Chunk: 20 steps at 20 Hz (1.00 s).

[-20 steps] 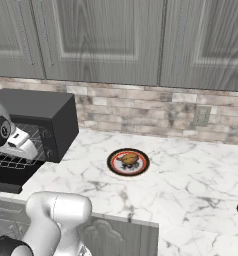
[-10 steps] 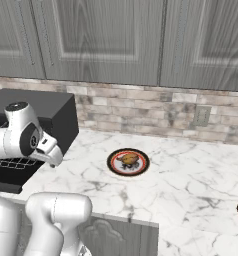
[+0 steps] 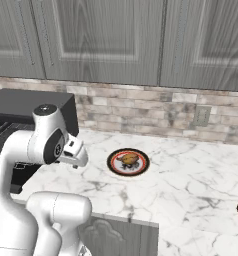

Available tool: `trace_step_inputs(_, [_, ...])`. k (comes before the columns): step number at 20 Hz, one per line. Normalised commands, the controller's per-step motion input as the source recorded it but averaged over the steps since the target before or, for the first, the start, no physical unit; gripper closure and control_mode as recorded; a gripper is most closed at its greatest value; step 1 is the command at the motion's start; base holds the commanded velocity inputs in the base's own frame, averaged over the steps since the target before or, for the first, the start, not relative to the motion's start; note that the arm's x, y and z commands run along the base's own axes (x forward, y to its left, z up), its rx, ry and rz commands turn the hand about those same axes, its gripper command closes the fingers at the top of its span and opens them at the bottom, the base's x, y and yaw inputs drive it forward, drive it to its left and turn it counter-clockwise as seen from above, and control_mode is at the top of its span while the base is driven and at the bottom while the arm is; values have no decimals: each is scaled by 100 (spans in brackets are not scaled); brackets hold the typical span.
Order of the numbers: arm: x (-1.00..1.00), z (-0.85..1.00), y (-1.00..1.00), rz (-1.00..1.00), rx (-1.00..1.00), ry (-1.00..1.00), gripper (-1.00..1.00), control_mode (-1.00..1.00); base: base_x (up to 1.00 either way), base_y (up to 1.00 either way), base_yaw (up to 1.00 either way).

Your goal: Open the toaster oven door. Place the bread on the top rack in the toaster oven and place the chicken drumstick on the bottom rack.

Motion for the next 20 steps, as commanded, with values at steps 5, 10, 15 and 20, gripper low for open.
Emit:
trace_step_inputs(5, [0,5,-54,31,0,-6,-100,-100,0,0,0])
trace_step_inputs(10, [4,3,-45,27,0,-5,-100,-100,0,0,0])
trace_step_inputs(15, [16,5,-36,-3,2,-1,-100,-100,0,0,0])
trace_step_inputs(20, [21,1,-32,-23,2,-1,-100,-100,0,0,0])
